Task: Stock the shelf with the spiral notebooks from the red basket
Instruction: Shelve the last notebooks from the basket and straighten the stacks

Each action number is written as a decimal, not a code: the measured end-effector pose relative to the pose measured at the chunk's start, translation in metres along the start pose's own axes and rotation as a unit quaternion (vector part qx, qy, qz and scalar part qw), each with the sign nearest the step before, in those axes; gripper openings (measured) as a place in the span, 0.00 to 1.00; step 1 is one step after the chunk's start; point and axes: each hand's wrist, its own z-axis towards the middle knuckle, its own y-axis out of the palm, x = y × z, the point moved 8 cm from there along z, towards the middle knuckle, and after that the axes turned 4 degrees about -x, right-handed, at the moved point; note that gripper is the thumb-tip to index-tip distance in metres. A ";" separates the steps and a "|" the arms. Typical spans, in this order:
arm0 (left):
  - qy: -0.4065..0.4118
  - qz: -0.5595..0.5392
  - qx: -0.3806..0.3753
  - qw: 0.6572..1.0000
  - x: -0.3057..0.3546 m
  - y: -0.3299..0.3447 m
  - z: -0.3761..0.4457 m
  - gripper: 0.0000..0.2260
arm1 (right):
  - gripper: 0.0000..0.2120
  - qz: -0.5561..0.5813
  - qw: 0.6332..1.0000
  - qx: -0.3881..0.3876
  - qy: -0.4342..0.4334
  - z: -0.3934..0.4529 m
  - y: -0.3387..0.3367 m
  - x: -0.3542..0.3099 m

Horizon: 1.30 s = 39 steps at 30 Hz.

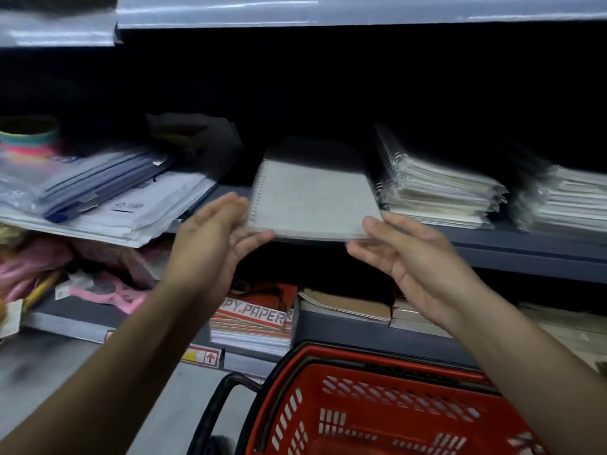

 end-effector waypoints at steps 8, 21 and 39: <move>0.128 0.145 0.055 0.980 -0.012 -0.010 -0.023 0.14 | 0.09 -0.181 0.969 0.102 -0.132 -0.012 -0.022 -0.001; 0.120 0.147 0.135 0.972 -0.018 0.013 0.074 0.14 | 0.09 -0.132 0.958 0.218 -0.130 0.070 -0.011 -0.007; 0.023 0.262 -0.007 0.965 -0.059 0.013 -0.074 0.09 | 0.14 -0.381 0.924 0.044 0.002 -0.060 -0.066 0.026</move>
